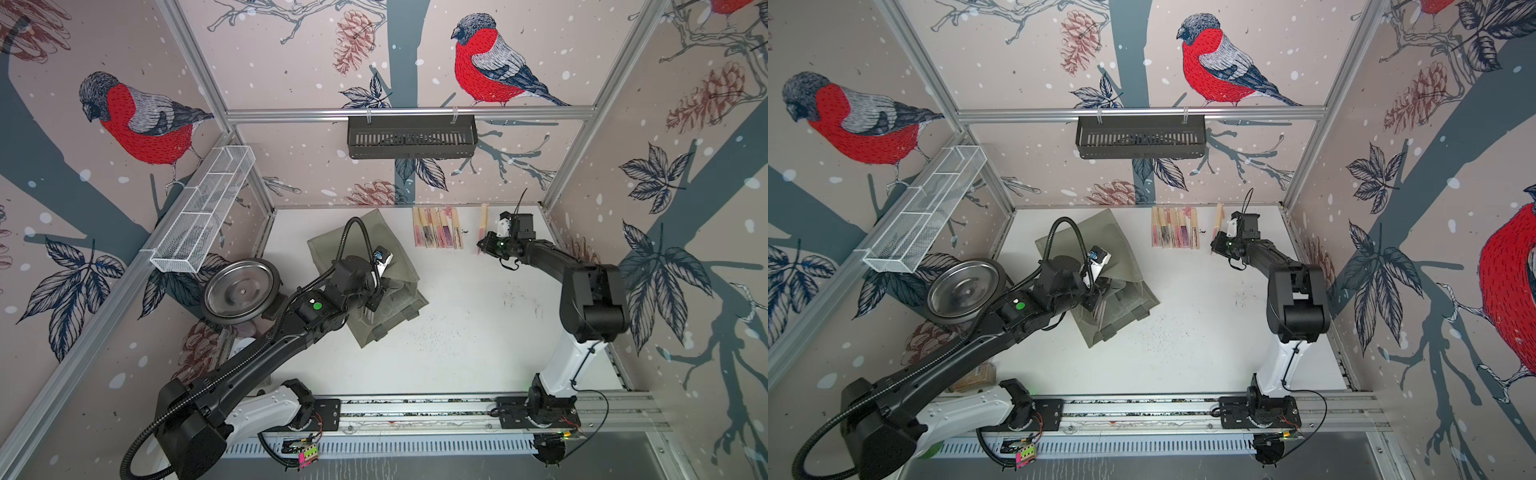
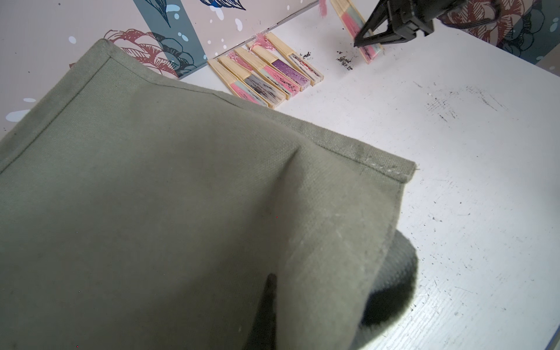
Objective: Take out the folding fans from the tote bags
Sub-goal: Place the folding fan at the center of the board.
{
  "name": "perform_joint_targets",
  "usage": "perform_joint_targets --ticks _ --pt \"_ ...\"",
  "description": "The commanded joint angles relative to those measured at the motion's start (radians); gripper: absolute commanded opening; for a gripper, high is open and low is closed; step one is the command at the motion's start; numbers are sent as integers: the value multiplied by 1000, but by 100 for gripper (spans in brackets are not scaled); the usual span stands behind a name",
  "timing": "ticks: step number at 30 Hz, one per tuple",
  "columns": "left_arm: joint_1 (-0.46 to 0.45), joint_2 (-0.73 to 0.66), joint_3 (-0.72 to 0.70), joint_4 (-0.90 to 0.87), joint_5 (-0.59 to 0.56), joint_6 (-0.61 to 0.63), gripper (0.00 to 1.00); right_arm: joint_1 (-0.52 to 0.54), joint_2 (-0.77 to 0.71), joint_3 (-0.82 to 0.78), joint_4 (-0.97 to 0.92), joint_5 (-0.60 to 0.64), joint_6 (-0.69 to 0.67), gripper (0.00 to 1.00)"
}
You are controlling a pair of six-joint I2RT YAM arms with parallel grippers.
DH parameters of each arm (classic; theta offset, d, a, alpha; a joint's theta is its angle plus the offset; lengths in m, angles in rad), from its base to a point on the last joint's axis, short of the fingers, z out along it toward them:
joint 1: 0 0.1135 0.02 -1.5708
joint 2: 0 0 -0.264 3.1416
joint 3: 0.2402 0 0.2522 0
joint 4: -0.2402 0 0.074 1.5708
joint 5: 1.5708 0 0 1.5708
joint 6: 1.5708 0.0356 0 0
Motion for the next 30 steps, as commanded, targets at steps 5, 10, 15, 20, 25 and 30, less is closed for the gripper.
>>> perform_joint_targets --ticks 5,10,15,20,25,30 --pt "-2 -6 3 26 2 -2 0 -11 279 333 -195 -105 -100 6" --pt "-2 -1 4 26 1 -2 0 -14 449 568 -369 -168 -144 6" --pt "-1 -3 2 25 -2 0 0 -14 482 601 -374 -202 -150 6" --pt "-2 1 4 23 -2 0 0 -11 515 634 -405 -243 -145 8" --pt "-4 3 3 24 -8 0 0 -11 509 612 -382 -283 -112 14" --pt "-3 3 2 22 -11 0 0 -16 504 597 -380 -265 -104 25"
